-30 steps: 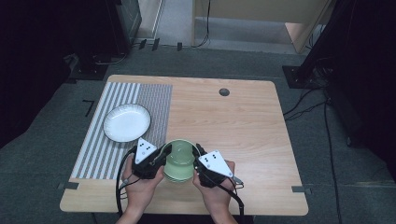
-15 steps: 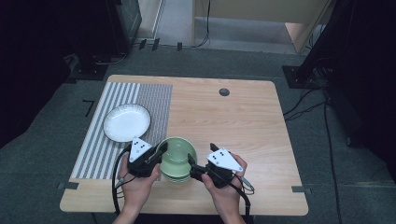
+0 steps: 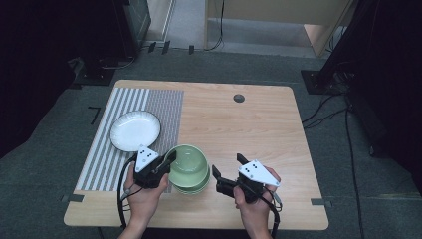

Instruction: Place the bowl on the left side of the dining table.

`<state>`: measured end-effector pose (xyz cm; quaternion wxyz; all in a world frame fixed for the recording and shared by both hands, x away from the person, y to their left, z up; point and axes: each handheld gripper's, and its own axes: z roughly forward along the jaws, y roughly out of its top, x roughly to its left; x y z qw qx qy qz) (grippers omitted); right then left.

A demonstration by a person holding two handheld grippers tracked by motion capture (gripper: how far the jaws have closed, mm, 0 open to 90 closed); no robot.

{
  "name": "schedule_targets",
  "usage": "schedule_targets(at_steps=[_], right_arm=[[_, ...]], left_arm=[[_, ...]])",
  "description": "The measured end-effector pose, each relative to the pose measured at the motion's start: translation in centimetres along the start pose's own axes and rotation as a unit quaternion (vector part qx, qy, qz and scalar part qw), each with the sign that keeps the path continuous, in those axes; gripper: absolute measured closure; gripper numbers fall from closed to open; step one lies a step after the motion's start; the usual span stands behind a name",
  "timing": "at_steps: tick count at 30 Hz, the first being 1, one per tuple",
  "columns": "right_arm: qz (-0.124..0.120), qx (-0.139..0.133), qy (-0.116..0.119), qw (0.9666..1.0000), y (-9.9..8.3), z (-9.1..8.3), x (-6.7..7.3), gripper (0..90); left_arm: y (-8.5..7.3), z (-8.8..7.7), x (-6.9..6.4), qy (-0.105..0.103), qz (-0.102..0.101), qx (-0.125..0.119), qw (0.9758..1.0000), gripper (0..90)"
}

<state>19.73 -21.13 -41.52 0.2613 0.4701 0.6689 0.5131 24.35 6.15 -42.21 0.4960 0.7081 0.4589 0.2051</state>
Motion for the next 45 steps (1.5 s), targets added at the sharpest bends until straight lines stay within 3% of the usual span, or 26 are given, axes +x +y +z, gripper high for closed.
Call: schedule_targets(at_steps=[24, 36, 45], right_arm=[[0.016, 0.048, -0.074, 0.9960, -4.4, -0.5, -6.6, 14.9], [0.022, 0.067, -0.106, 0.9919, -6.0, -0.4, -9.4, 15.0], [0.026, 0.081, -0.122, 0.9888, -6.9, -0.2, -10.6, 15.0]], left_arm=[[0.8, -1.3, 1.6, 0.015, -0.012, -0.019, 0.9996, 84.1], [1.3, -2.1, 3.1, 0.026, -0.029, -0.031, 0.9988, 84.1], [1.6, -2.6, 4.7, 0.038, -0.046, -0.039, 0.9974, 84.0]])
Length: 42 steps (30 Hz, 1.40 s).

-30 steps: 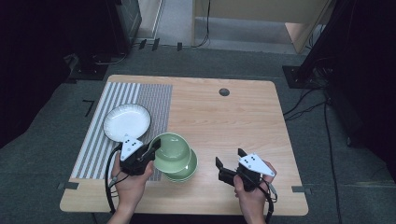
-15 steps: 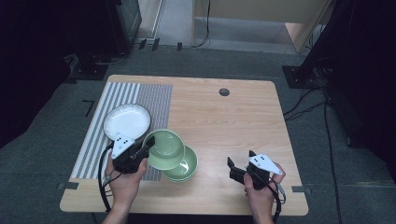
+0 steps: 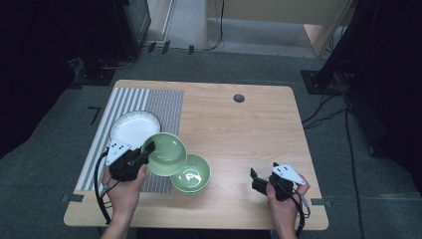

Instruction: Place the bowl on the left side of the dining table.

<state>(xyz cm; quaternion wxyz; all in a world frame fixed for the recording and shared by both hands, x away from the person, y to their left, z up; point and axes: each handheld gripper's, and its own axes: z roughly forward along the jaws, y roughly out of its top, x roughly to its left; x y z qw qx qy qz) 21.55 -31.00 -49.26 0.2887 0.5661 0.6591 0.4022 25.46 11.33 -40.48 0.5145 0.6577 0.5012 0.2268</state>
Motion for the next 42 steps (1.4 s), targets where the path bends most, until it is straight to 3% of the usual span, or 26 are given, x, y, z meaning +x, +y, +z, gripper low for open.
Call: schedule_targets(at_steps=[23, 42], right_arm=[[0.008, 0.025, -0.025, 0.9993, -1.7, 0.4, -2.6, 15.0], [0.010, 0.067, -0.049, 0.9965, -2.7, 0.5, -4.6, 14.6]], left_arm=[[0.6, 0.0, 4.8, 0.038, -0.045, -0.011, 0.9982, 84.1], [0.4, 0.3, 6.3, 0.051, -0.059, -0.006, 0.9970, 84.1]])
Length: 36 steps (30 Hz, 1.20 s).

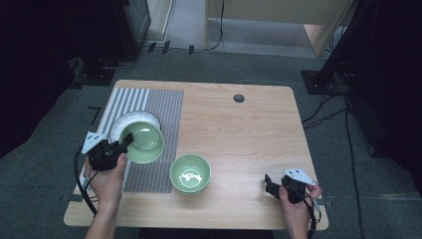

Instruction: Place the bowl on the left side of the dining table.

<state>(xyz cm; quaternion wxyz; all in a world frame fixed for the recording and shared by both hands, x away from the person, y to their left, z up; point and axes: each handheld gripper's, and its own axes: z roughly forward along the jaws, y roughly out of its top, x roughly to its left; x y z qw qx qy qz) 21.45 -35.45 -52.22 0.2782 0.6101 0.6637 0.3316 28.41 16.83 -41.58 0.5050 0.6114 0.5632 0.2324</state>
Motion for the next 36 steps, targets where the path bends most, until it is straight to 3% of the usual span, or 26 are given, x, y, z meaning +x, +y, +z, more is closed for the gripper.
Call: schedule_targets(at_steps=[6, 10, 19, 36], right_arm=[[-0.015, 0.031, -0.011, 0.9993, -0.4, -0.1, -0.5, 14.1], [-0.005, 0.036, -0.001, 0.9993, -0.7, -0.5, -1.0, 13.7], [-0.018, 0.038, 0.014, 0.9990, -1.0, -0.9, -1.8, 12.1], [-0.018, 0.039, 0.013, 0.9990, -1.1, -1.0, -2.0, 11.3]], left_arm=[[0.1, 0.0, 0.4, 0.004, -0.001, 0.000, 1.0000, 84.1], [0.1, 0.1, 0.7, 0.008, -0.004, 0.001, 1.0000, 84.1], [0.0, 0.2, 1.3, 0.011, -0.015, 0.005, 0.9998, 84.1], [-0.4, 1.3, 3.5, 0.026, -0.036, 0.018, 0.9989, 84.1]])
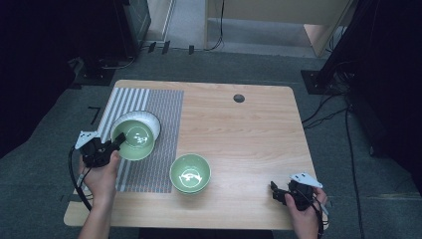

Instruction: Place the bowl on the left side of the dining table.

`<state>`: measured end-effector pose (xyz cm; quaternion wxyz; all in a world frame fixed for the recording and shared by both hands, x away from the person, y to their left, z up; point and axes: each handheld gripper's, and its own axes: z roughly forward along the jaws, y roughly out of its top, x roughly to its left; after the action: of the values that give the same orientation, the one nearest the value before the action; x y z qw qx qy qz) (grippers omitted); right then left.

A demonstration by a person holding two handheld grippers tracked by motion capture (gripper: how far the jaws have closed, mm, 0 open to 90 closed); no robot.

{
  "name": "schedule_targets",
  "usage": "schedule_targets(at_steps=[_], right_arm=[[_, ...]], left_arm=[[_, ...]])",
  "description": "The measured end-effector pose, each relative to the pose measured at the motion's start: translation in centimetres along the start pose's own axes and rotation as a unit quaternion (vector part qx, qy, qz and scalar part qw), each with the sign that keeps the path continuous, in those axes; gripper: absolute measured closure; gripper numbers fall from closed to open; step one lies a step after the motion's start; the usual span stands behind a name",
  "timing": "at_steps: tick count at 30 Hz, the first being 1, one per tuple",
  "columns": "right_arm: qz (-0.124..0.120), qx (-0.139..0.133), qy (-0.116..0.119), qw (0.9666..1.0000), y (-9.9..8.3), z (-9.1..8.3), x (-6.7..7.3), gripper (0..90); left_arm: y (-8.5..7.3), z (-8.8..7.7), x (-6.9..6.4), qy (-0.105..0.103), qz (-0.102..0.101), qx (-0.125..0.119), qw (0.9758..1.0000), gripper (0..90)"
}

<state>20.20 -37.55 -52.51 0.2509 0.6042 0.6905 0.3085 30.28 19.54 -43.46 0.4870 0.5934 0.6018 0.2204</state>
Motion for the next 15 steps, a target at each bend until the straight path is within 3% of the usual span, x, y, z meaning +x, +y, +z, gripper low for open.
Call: schedule_targets(at_steps=[15], right_arm=[[0.000, 0.000, 0.000, 1.0000, 0.0, 0.0, 0.0, 11.3]], left_arm=[[0.0, 2.5, 2.1, 0.019, -0.026, 0.025, 0.9992, 84.1]])
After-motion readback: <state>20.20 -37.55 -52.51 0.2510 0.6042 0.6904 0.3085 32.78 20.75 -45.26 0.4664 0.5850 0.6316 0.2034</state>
